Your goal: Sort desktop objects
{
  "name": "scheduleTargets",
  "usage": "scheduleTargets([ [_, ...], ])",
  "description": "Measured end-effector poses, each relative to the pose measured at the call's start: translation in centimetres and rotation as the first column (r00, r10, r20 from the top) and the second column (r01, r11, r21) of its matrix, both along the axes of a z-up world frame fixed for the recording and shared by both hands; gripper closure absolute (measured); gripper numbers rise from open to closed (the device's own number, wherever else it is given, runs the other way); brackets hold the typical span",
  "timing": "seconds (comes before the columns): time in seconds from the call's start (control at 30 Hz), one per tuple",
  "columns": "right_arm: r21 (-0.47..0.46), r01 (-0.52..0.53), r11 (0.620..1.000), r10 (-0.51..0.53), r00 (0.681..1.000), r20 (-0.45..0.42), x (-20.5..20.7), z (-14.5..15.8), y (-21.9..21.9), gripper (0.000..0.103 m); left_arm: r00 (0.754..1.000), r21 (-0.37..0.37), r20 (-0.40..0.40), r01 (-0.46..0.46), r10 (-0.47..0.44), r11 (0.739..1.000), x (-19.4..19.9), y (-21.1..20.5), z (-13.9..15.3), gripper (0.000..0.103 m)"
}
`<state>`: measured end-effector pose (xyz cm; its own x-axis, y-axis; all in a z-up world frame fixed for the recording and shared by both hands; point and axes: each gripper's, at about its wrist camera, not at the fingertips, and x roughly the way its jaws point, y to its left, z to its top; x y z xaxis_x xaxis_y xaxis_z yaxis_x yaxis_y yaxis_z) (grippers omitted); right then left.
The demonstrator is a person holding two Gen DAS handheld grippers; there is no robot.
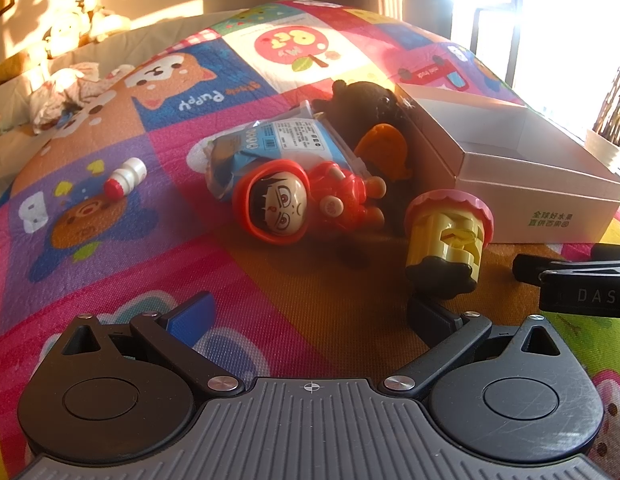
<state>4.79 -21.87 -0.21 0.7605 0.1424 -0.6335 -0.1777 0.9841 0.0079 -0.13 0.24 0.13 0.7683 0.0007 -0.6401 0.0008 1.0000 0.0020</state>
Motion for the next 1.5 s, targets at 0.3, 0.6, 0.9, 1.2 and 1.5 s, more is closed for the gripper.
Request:
scheduleTargets([
  [0.3, 0.0, 0.0, 1.0, 0.0, 1.0, 0.0, 0.0, 0.0, 0.0, 0.0, 1.0, 0.001, -0.001, 0.0, 0.0, 1.0, 0.1, -0.2, -0.1, 0.0],
  [0.6, 0.006, 0.002, 1.0, -0.002, 1.0, -0.003, 0.1, 0.0, -0.3, 0.0, 1.0, 0.001, -0.004, -0.002, 0.002, 1.0, 0.1, -0.1, -0.1, 0.0],
  [0.9, -0.012, -0.097, 0.995, 0.095, 0.991, -0.095, -0.2, 0.7, -0.9, 0.0, 0.997, 0.006, -0.043, 0.057, -0.057, 0.998, 0.4, 0.3, 0.2, 0.0],
  [1.2, 0.045, -0.194, 0.98, 0.199, 0.969, -0.148, -0.6, 1.6, -1.6, 0.0, 0.987, 0.016, 0.13, -0.1, 0.097, 0.995, -2.0, 2.7, 3.8, 0.0],
  [1.5, 0.378, -0.204, 0.903, 0.293, 0.936, -0.195, 2.4, 4.2, 1.3, 0.025, 0.972, -0.156, 0.074, -0.211, 0.224, 0.965, -2.6, 6.9, 1.3, 0.0],
])
